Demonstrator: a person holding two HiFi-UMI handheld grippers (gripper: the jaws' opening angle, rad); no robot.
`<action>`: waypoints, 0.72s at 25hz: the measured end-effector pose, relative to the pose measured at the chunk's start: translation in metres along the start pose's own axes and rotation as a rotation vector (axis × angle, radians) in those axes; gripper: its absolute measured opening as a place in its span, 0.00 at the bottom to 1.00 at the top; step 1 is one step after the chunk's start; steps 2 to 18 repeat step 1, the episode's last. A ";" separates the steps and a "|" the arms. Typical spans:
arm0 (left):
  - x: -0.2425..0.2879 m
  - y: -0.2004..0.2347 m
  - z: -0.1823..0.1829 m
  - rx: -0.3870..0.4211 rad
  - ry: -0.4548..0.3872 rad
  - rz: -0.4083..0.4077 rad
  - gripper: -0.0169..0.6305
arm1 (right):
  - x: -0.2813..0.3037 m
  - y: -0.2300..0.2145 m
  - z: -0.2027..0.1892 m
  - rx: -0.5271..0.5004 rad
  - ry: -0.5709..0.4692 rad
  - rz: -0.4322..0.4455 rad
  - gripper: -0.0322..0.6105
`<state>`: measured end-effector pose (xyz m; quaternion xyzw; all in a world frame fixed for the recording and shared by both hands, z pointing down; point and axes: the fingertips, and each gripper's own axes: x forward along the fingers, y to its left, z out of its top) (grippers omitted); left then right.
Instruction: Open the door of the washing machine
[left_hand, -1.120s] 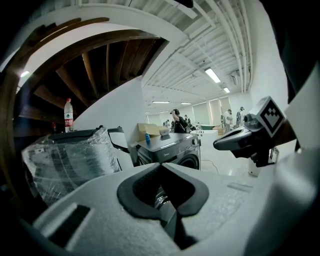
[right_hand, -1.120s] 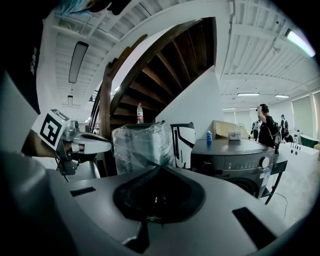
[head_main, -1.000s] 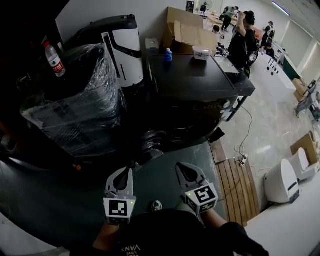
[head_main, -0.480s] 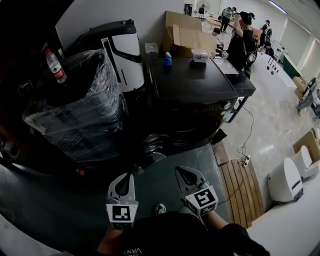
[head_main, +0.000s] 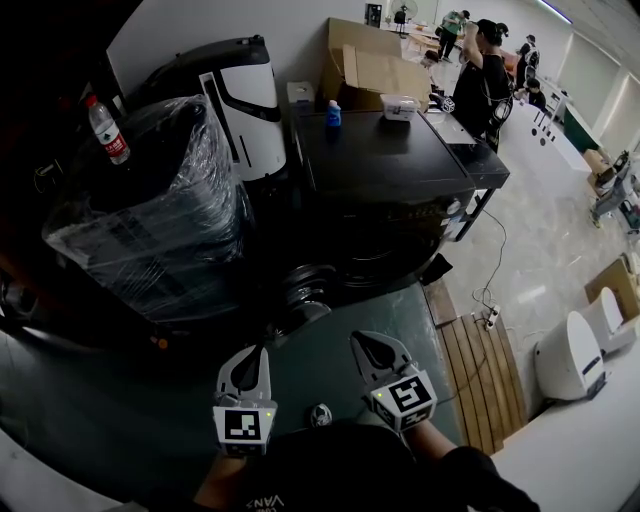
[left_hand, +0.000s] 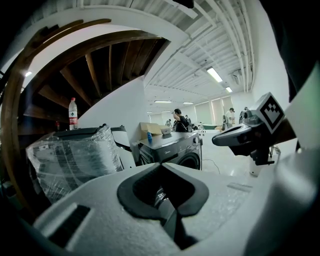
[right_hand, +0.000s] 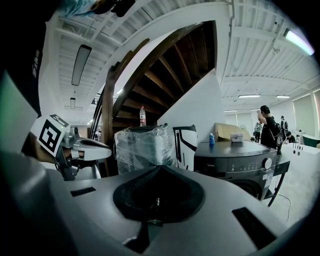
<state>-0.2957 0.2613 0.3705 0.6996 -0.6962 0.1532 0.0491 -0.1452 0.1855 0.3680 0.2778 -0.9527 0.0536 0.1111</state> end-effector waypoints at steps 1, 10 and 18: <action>0.000 -0.001 0.000 0.001 0.000 -0.001 0.05 | 0.000 0.000 0.000 0.001 -0.002 -0.001 0.06; 0.000 -0.001 0.000 0.001 0.000 -0.001 0.05 | 0.000 0.000 0.000 0.001 -0.002 -0.001 0.06; 0.000 -0.001 0.000 0.001 0.000 -0.001 0.05 | 0.000 0.000 0.000 0.001 -0.002 -0.001 0.06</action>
